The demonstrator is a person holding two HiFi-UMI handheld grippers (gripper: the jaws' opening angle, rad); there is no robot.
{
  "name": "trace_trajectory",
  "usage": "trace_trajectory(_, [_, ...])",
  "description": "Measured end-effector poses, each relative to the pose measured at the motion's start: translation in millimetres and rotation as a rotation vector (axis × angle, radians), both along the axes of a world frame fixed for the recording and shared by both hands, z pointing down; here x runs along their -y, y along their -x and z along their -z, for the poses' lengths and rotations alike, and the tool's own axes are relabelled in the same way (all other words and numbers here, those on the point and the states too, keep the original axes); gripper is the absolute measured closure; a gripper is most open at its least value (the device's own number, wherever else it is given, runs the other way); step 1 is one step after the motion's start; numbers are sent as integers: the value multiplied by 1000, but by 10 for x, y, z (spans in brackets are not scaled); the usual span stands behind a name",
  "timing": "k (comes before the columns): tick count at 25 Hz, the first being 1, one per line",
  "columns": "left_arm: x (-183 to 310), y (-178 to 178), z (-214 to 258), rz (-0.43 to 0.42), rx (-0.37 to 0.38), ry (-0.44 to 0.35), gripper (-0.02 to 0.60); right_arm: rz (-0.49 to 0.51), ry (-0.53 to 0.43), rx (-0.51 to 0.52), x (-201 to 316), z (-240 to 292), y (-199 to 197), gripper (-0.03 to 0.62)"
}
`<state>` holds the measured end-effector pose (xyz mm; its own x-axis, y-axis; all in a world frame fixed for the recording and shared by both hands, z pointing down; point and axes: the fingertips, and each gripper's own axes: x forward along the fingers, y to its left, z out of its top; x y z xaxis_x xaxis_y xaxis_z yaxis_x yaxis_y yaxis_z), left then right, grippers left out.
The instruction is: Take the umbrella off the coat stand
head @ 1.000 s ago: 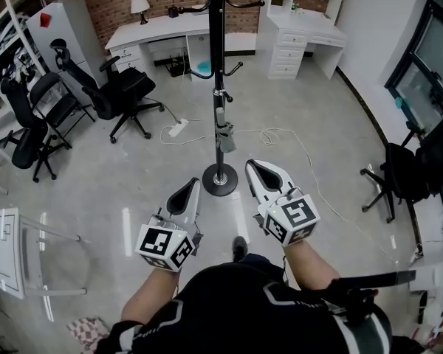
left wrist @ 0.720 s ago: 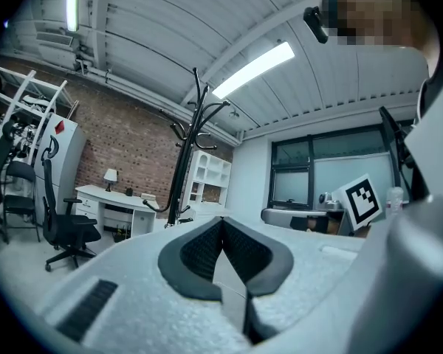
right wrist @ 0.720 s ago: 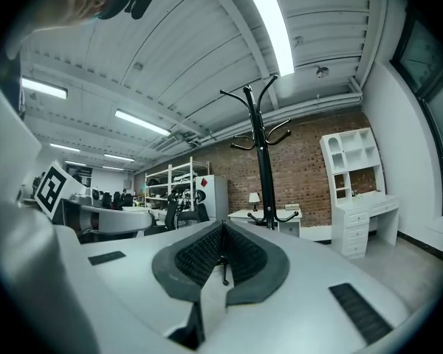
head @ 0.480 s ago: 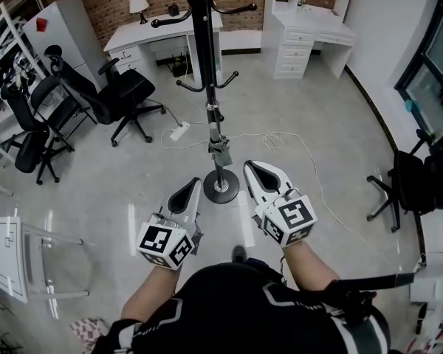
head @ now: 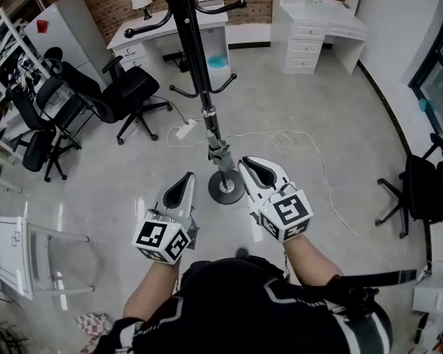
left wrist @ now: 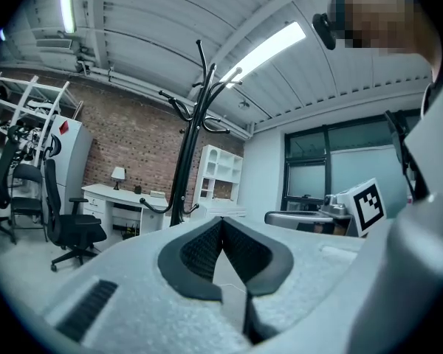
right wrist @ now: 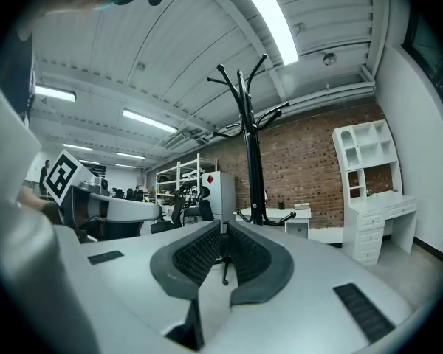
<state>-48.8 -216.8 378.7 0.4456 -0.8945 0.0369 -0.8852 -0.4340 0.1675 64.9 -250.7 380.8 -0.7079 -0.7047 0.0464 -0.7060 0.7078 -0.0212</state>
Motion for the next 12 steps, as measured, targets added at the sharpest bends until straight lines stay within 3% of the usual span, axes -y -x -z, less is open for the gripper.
trace_trajectory(6, [229, 203, -16, 36, -77, 25, 572, 30, 13, -31, 253, -176, 175, 582])
trace_trajectory(9, [377, 284, -35, 29, -62, 14, 572, 21, 24, -54, 410, -303, 259, 579])
trace_trajectory(12, [544, 341, -113, 1, -30, 1, 571, 5, 35, -71, 566, -419, 356, 497])
